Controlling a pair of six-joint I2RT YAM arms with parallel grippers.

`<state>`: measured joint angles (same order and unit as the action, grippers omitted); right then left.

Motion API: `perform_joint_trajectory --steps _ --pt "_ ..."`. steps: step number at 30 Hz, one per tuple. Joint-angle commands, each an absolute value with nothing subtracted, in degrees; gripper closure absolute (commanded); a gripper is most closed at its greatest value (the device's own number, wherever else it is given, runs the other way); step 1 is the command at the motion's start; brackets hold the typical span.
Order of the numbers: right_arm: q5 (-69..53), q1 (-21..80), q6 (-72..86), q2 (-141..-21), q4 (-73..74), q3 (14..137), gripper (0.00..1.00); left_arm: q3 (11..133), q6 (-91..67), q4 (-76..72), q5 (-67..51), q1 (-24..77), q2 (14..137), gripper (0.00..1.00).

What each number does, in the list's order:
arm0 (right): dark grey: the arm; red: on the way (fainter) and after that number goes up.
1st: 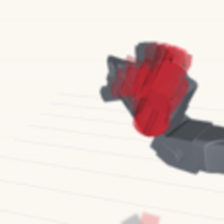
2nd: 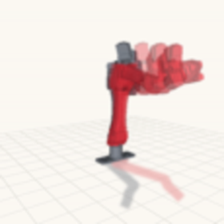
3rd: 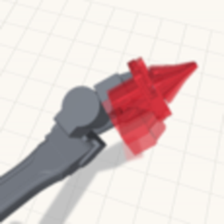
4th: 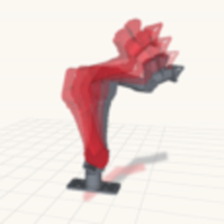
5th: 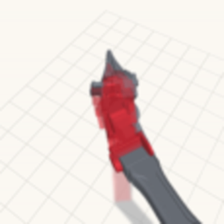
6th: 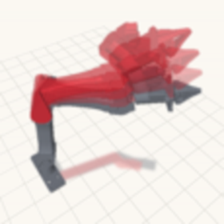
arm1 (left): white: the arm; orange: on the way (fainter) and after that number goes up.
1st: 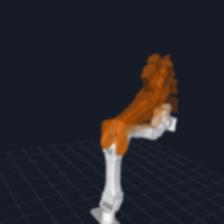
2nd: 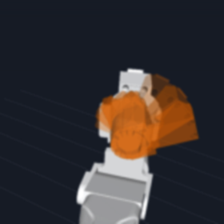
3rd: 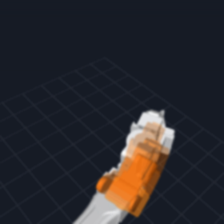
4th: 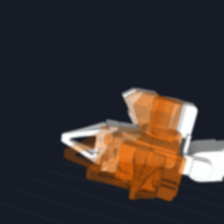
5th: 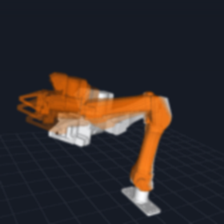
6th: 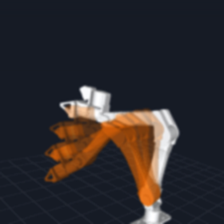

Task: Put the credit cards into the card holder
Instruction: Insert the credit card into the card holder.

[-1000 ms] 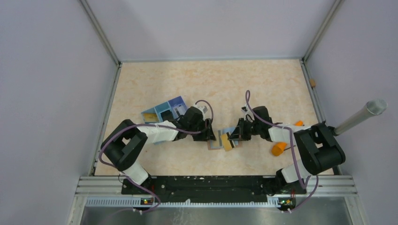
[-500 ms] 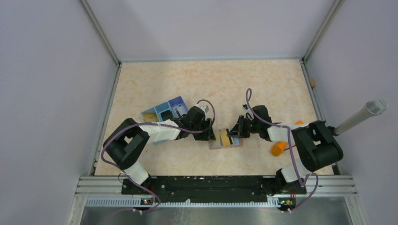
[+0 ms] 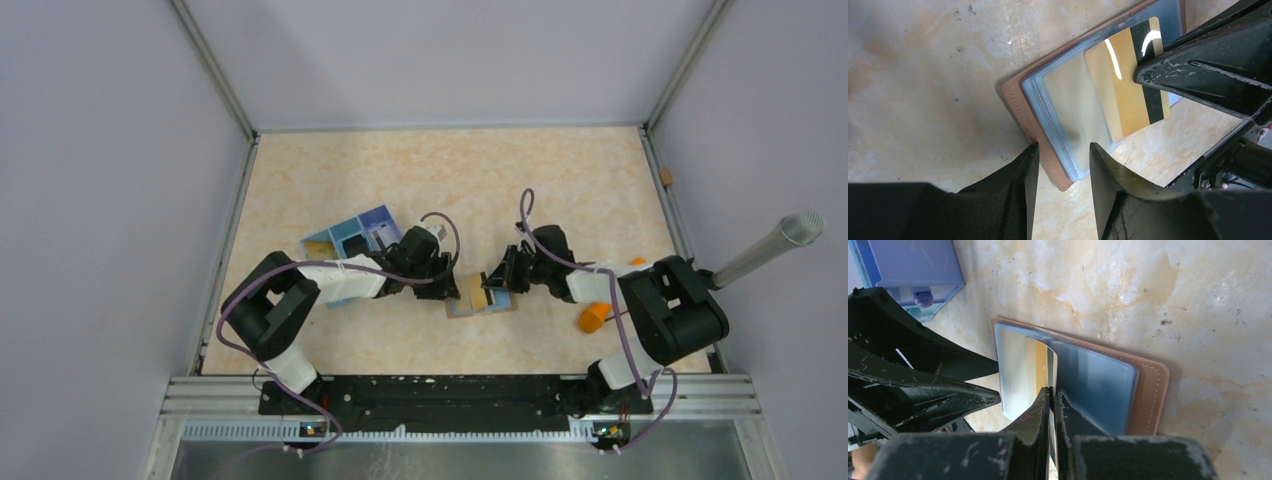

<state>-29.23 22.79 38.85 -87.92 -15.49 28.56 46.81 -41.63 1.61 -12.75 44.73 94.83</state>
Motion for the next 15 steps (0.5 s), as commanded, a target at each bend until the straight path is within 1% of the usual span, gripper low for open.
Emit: perform_joint_trajectory --steps 1,8,9,15 --pt "-21.23 25.81 37.78 -89.91 -13.43 28.38 1.00 47.55 -40.62 2.87 -12.46 45.53 97.25 0.55" --pt "-18.20 29.38 38.58 -89.02 -10.55 29.53 1.00 47.43 -40.99 2.81 -12.23 45.67 96.82 0.55" --pt "-17.55 29.58 38.32 -88.47 -9.46 29.97 0.98 47.40 -41.10 2.81 -12.15 45.58 96.63 0.55" --pt "-13.00 30.24 35.61 -82.68 -1.19 33.04 0.78 47.15 -41.66 2.84 -11.82 45.61 96.08 0.55"
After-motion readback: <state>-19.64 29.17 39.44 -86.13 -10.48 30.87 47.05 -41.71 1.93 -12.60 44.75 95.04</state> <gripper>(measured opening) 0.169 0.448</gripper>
